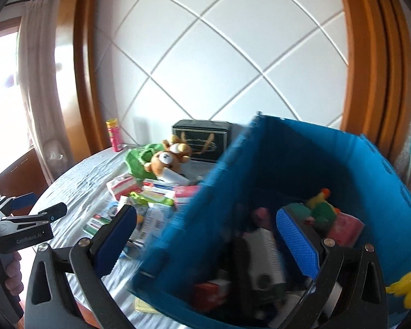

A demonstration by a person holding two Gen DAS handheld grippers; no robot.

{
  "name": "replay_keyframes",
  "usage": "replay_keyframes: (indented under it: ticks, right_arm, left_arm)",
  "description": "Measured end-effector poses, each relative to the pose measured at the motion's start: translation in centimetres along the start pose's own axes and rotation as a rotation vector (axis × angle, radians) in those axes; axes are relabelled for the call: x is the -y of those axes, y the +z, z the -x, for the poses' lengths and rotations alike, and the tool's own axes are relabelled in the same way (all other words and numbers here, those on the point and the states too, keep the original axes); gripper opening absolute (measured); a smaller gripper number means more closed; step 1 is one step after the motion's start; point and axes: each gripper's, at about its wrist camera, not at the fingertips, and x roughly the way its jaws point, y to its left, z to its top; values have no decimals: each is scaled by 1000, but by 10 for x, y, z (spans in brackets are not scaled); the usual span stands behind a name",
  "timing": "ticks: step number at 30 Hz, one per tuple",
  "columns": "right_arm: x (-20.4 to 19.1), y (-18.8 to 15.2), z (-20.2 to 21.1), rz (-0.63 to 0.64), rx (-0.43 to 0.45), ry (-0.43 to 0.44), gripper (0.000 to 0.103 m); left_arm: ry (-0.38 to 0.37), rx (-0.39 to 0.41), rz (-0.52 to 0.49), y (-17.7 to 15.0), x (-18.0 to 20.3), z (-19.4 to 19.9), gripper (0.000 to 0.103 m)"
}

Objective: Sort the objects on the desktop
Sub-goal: 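Withdraw both open tools from the bin back over the table pile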

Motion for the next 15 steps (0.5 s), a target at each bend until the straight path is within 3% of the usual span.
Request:
replay_keyframes:
  ticks: [10, 15]
  right_arm:
    - [-144, 0, -44, -12, -32, -30, 103]
    - [-183, -24, -80, -24, -160, -59, 103]
  left_arm:
    - [13, -91, -64, -7, -137, -76, 87]
    - [-18, -189, -77, -20, -164, -115, 87]
